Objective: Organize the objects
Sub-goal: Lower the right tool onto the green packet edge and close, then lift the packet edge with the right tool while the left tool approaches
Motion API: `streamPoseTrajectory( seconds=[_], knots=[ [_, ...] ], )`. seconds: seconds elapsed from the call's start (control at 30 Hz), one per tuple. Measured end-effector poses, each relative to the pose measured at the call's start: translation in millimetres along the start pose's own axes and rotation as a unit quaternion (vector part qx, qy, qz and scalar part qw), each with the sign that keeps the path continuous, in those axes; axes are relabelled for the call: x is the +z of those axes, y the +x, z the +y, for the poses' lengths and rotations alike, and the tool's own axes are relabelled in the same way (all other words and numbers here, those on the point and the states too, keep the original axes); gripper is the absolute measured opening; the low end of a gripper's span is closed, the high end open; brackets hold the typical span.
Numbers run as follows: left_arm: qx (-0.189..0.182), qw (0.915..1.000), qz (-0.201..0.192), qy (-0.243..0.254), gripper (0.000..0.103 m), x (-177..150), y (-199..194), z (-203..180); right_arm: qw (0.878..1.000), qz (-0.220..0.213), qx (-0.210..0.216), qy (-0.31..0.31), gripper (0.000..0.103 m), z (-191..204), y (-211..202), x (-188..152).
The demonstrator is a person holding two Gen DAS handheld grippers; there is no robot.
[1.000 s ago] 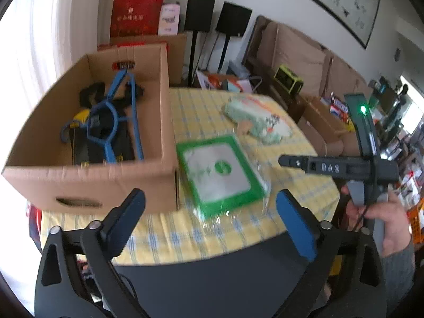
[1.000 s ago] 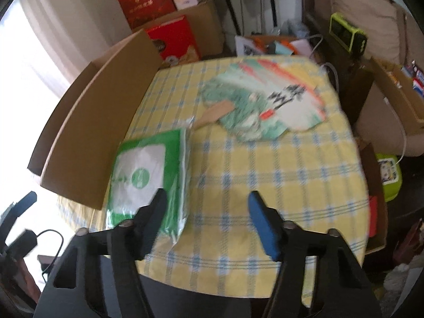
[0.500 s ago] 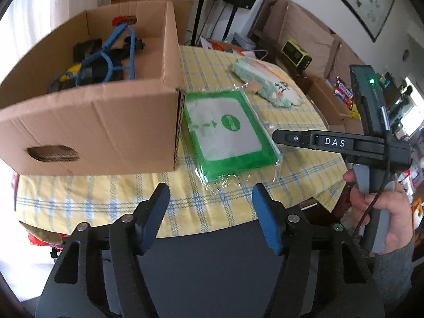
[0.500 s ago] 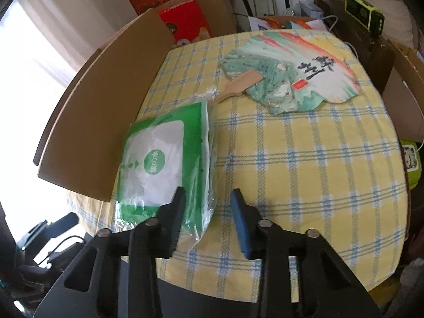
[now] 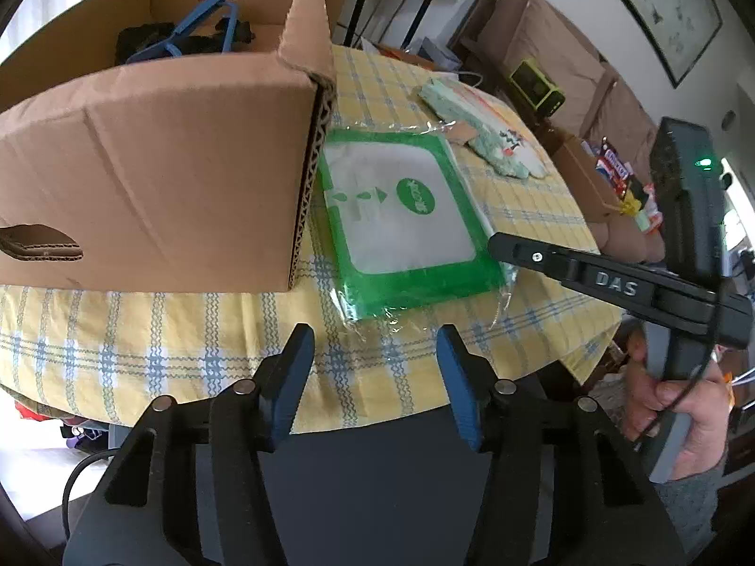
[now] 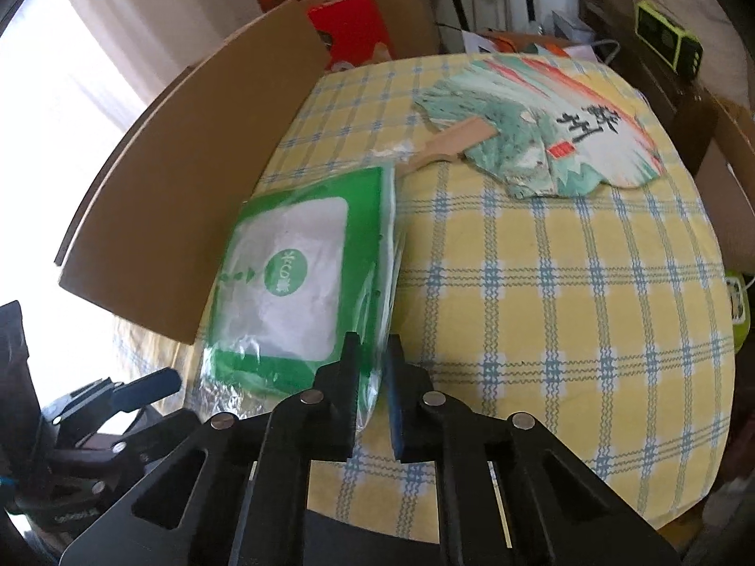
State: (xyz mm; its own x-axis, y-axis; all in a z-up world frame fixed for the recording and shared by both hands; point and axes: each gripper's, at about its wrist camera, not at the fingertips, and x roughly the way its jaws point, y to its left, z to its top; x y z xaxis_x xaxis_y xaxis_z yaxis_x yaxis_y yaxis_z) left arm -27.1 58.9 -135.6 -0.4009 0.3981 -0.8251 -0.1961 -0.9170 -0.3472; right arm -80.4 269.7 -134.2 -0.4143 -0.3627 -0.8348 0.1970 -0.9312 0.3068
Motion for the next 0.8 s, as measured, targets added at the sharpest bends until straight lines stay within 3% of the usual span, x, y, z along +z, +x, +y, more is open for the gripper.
streamPoseTrajectory(
  seconds=[0.13, 0.4, 0.53, 0.67, 0.8],
  knots=[
    [-0.009, 1.0, 0.003, -0.004, 0.049, 1, 4, 1, 1.0, -0.001, 0.009, -0.011, 0.005, 4, -5, -5],
    [-0.006, 1.0, -0.006, 0.005, 0.049, 3, 4, -6, 0.999, -0.007, -0.012, -0.029, 0.004, 2, -18, -13],
    [0.0, 0.9999, -0.012, 0.002, 0.049, 5, 6, -7, 1.0, -0.008, -0.005, -0.002, 0.008, -10, -17, -6],
    [0.008, 0.9998, -0.017, 0.003, 0.049, 7, 10, -10, 0.999, -0.011, 0.021, 0.03, 0.024, -22, -5, 11],
    [0.01, 0.9997, -0.02, 0.005, 0.049, 10, 12, -12, 0.999, -0.009, 0.031, 0.043, 0.025, -24, 15, 28]
  ],
)
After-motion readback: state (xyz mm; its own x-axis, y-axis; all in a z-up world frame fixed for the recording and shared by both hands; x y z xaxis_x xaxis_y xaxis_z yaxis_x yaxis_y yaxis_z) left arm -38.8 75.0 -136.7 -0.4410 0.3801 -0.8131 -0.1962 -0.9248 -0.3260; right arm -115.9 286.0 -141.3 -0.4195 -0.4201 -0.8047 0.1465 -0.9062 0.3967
